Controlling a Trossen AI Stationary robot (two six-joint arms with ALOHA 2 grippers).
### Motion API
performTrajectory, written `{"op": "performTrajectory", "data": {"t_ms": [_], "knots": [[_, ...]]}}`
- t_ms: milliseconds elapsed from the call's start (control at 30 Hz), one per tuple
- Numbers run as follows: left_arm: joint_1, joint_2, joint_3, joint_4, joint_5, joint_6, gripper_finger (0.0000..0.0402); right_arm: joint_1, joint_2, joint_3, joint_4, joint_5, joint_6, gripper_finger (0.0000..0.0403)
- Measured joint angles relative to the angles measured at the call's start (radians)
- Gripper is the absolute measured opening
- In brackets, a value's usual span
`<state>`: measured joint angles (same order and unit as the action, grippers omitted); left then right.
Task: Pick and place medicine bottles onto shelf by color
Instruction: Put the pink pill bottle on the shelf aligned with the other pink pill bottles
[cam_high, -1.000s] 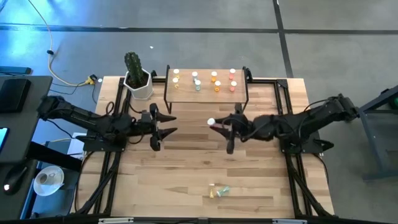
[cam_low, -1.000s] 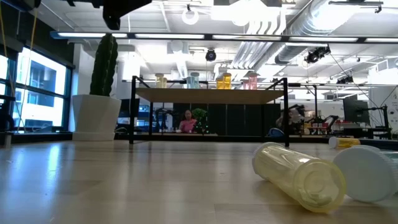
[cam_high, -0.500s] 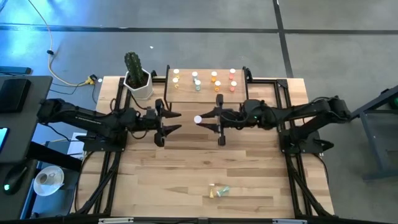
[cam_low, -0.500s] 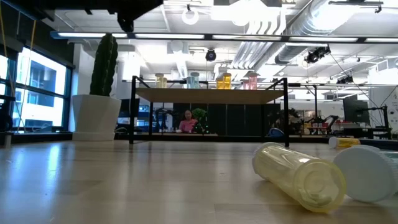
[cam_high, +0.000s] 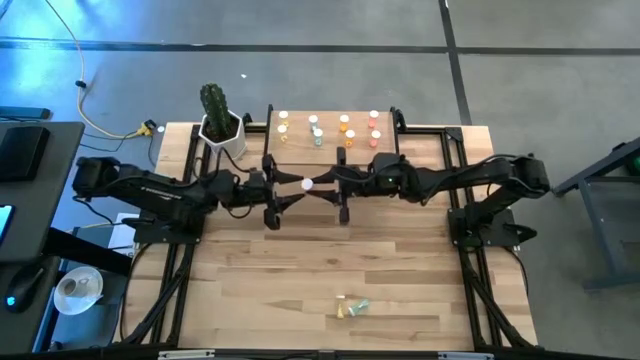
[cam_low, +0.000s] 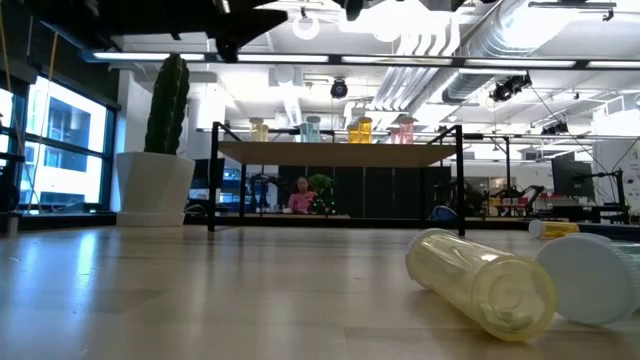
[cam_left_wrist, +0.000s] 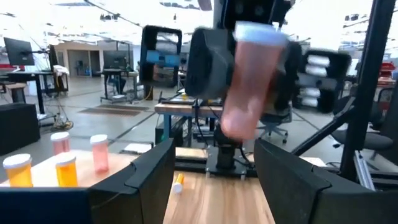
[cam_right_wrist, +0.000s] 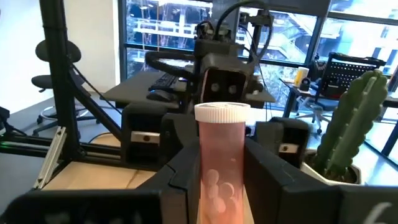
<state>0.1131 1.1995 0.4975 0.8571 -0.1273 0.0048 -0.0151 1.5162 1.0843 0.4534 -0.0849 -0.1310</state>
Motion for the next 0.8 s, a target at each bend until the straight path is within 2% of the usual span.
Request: {"op": "performTrajectory", "data": {"t_ms": [133, 633, 800], "knots": [[0.015, 0.05, 0.042, 0.003, 0.05, 0.0, 0.0209, 0.002, 0.004, 0.0, 0.006, -0.002, 0.0, 0.0085], [0.018, 0.128, 0.117, 0.011, 0.06, 0.033, 0.0208, -0.003, 0.004, 0.0, -0.007, -0.002, 0.0, 0.0085], [0.018, 0.128, 0.117, 0.011, 0.061, 0.033, 0.018, -0.003, 0.004, 0.0, -0.01, -0.002, 0.0, 0.0085]]}}
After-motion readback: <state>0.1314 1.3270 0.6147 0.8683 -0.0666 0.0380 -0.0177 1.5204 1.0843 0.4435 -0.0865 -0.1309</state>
